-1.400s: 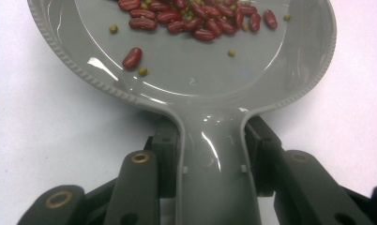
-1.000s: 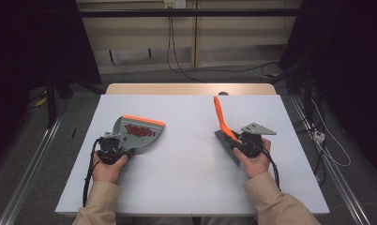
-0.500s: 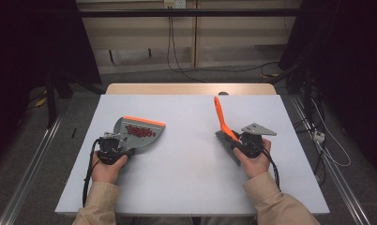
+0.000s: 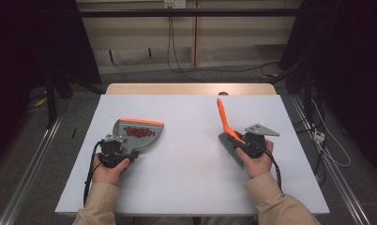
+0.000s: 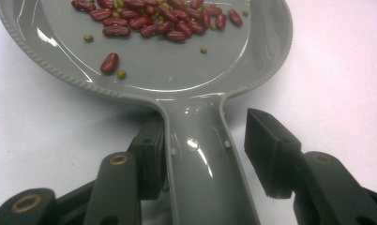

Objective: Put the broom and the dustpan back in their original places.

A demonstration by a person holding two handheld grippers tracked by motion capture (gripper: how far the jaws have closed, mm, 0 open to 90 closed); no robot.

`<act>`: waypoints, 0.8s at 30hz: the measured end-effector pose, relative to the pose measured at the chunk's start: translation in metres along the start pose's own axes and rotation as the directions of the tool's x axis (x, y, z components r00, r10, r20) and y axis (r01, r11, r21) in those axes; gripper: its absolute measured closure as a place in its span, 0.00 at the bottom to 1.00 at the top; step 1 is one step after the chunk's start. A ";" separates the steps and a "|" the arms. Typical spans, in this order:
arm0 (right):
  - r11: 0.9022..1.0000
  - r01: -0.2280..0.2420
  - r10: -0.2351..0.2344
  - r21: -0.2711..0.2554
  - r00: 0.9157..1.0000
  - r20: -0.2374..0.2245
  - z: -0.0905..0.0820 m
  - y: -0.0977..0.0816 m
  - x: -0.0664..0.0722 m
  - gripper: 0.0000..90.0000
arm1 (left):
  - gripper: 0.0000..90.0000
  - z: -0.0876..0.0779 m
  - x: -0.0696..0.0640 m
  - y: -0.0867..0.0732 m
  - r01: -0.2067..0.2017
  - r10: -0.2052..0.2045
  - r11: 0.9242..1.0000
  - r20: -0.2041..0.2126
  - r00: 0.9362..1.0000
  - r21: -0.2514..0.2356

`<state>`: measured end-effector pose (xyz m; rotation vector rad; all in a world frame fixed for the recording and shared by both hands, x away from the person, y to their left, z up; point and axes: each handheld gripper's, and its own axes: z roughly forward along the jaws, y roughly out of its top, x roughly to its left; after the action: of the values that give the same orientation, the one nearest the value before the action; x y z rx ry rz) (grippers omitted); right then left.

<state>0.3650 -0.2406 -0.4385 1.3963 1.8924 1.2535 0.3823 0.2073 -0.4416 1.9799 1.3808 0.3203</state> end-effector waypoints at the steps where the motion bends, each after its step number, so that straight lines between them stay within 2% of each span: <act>1: 1.000 -0.001 0.001 -0.001 1.000 0.002 0.000 -0.001 -0.001 0.78 | 0.57 -0.001 0.000 0.000 -0.002 0.002 1.000 0.004 1.000 0.005; 12: 1.000 0.003 -0.003 0.008 0.999 0.044 -0.006 -0.005 -0.009 0.74 | 0.55 -0.003 0.001 0.000 -0.005 0.005 1.000 0.015 1.000 0.003; 17: 0.998 0.054 -0.055 0.015 0.996 0.065 -0.014 -0.007 -0.008 0.71 | 0.54 -0.004 0.001 0.000 -0.003 0.003 1.000 0.017 1.000 0.002; 24: 0.994 0.101 -0.103 0.035 0.993 0.054 -0.028 -0.014 -0.004 0.70 | 0.53 -0.005 0.000 -0.001 -0.001 0.001 1.000 0.018 1.000 -0.003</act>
<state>0.3374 -0.2562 -0.4382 1.3188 1.9285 1.1286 0.3793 0.2096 -0.4384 1.9763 1.3674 0.3048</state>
